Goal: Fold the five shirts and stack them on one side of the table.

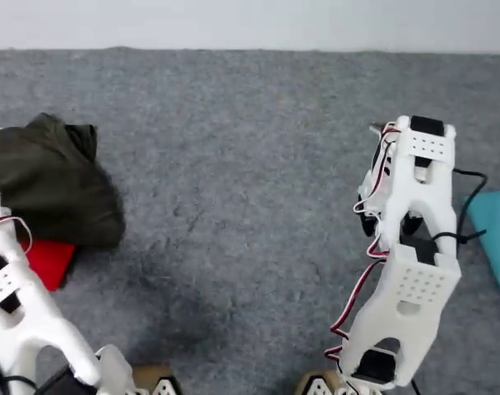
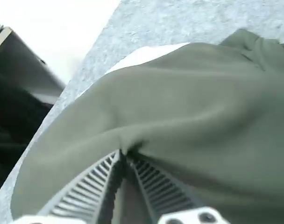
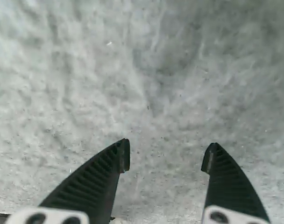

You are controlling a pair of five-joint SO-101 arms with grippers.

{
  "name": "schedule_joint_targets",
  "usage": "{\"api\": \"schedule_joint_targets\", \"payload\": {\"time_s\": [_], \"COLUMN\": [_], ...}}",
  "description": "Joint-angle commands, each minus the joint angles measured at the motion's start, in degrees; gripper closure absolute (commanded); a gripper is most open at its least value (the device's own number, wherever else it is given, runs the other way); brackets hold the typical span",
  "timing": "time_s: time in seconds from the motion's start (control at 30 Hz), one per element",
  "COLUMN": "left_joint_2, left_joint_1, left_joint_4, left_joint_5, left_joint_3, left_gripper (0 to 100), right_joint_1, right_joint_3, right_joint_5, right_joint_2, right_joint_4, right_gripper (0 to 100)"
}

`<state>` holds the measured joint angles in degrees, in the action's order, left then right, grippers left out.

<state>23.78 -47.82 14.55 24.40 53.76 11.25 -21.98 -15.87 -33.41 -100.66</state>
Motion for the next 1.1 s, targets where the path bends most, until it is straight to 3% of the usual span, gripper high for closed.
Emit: {"api": "schedule_joint_targets", "payload": {"time_s": [0.0,0.1,0.2,0.33,0.43,0.5,0.57,0.7,0.83,0.97,1.07], "left_joint_2": [1.85,4.66,10.99,19.69,23.21,23.30,23.21,22.86,23.12,22.68,22.68], "left_joint_1": [2.29,4.22,11.87,31.38,50.11,61.27,67.69,71.30,78.68,77.19,72.88], "left_joint_4": [2.55,11.16,23.91,44.40,53.80,54.07,49.67,36.48,34.99,40.44,44.66], "left_joint_5": [-0.79,-2.11,-8.26,-18.11,-26.81,-31.65,-33.76,-34.37,-35.96,-41.23,-42.46], "left_joint_3": [-3.12,-5.05,-8.84,-17.10,-22.99,-24.66,-22.73,-15.78,-15.52,-15.43,-15.43], "left_gripper": [99,99,99,99,99,99,98,98,84,67,62], "right_joint_1": [0.66,0.66,0.66,0.66,0.66,0.66,0.66,0.92,1.19,1.01,-0.31], "right_joint_3": [0.00,0.00,0.00,0.09,0.09,0.09,0.09,0.09,1.76,3.78,4.04], "right_joint_5": [0.53,0.53,0.53,0.53,0.53,0.53,0.53,0.35,-2.55,-9.32,-13.63], "right_joint_2": [4.44,5.32,5.05,4.79,5.14,5.14,5.23,5.32,5.41,8.13,10.68], "right_joint_4": [-2.42,-2.42,-2.42,-2.42,-2.42,-2.42,-2.51,-2.59,-2.59,-2.51,-2.42], "right_gripper": [73.6,73.6,73.6,73.6,73.6,73.6,73.6,73.4,73.2,73.1,73.1]}}
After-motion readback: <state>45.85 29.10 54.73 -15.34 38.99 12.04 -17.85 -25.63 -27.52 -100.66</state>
